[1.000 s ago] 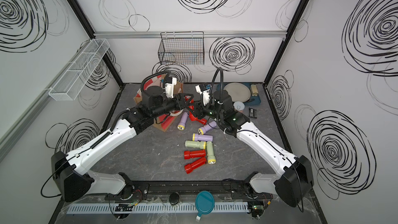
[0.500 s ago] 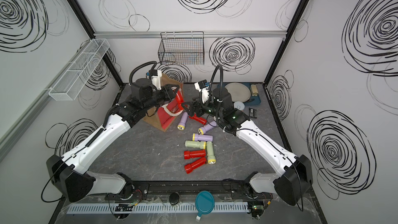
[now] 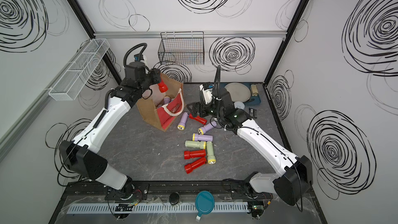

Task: Put the flashlights into the tote bags
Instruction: Place the flashlight in the canvas bag.

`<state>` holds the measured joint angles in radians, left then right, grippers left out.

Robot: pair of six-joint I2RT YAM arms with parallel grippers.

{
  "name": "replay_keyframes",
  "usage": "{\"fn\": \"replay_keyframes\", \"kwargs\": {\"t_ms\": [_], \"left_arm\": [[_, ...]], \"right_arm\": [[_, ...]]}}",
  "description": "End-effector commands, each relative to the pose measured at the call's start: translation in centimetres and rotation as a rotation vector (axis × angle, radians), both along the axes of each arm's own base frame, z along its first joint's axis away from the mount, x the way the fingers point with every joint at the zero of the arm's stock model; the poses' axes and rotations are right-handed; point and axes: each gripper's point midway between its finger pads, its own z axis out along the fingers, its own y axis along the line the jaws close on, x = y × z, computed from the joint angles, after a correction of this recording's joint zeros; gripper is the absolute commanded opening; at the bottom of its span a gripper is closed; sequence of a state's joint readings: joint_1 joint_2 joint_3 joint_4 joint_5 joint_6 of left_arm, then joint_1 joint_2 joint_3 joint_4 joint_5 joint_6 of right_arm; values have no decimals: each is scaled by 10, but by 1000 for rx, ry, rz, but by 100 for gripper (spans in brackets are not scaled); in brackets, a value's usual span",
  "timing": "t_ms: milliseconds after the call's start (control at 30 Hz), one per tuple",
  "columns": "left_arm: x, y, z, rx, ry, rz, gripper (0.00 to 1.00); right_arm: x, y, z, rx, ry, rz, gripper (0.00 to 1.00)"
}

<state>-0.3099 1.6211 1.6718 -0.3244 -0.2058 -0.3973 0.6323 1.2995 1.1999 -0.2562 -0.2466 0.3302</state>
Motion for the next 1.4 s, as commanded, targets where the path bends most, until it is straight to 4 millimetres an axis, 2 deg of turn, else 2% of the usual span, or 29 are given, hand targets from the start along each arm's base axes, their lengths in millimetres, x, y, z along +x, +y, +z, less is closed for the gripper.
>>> {"fn": "replay_keyframes", "kwargs": {"t_ms": [0, 267, 433, 633, 767, 900, 967, 1067, 1200, 1367], "left_arm": [[12, 2, -20, 174, 75, 58, 0], [30, -7, -83, 246, 233, 102, 0], [38, -5, -124, 271, 319, 98, 0], [46, -3, -158, 271, 382, 98, 0], [49, -1, -172, 267, 408, 97, 0], [49, 1, -173, 268, 412, 96, 0], [48, 1, -171, 260, 408, 95, 8], [45, 3, -166, 260, 399, 100, 26], [41, 4, -157, 257, 385, 102, 58], [34, 5, -135, 254, 357, 101, 86]], "right_arm": [[4, -14, 8, -24, 1, -67, 100], [13, -35, -5, -68, 43, -146, 100], [17, -44, -19, -88, 92, -176, 100], [20, -47, -29, -109, 125, -198, 100], [21, -49, -31, -105, 128, -212, 100], [20, -51, -29, -102, 126, -225, 100], [19, -53, -29, -101, 125, -233, 100], [17, -55, -29, -100, 126, -242, 100], [19, -59, -27, -108, 128, -259, 100], [25, -65, -23, -126, 125, -289, 100]]}}
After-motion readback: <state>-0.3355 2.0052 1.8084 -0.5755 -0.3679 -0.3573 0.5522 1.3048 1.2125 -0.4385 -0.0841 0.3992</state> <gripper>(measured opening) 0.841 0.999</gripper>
